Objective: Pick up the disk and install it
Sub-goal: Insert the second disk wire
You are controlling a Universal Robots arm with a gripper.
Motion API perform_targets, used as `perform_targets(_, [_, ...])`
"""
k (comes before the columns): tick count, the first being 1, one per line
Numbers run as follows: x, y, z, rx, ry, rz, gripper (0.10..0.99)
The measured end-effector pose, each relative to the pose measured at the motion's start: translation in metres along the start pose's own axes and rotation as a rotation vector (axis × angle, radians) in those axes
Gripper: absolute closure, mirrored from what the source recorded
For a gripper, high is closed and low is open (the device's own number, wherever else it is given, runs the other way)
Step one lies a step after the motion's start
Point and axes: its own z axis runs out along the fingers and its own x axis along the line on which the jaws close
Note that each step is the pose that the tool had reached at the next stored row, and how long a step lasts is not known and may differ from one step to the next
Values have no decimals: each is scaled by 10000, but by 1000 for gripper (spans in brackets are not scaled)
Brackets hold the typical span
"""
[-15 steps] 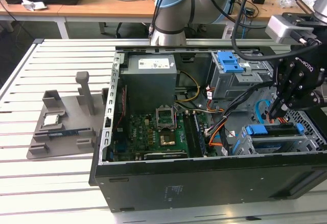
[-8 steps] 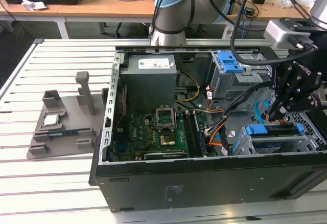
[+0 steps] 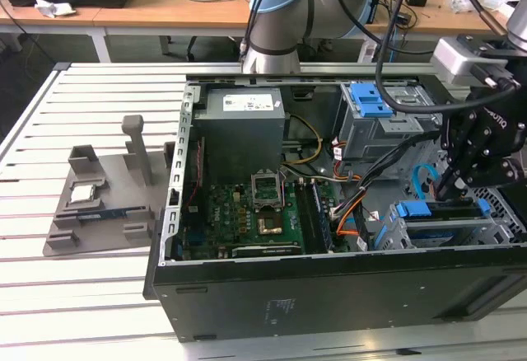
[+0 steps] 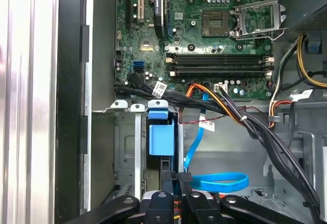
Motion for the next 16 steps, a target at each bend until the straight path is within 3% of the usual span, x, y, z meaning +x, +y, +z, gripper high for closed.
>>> perform_targets(6, [19, -54, 10, 0, -1, -1, 925])
perform_targets(14, [47, -61, 34, 1, 3, 0, 925])
perform_targets(16, [46, -60, 39, 1, -34, -2, 925])
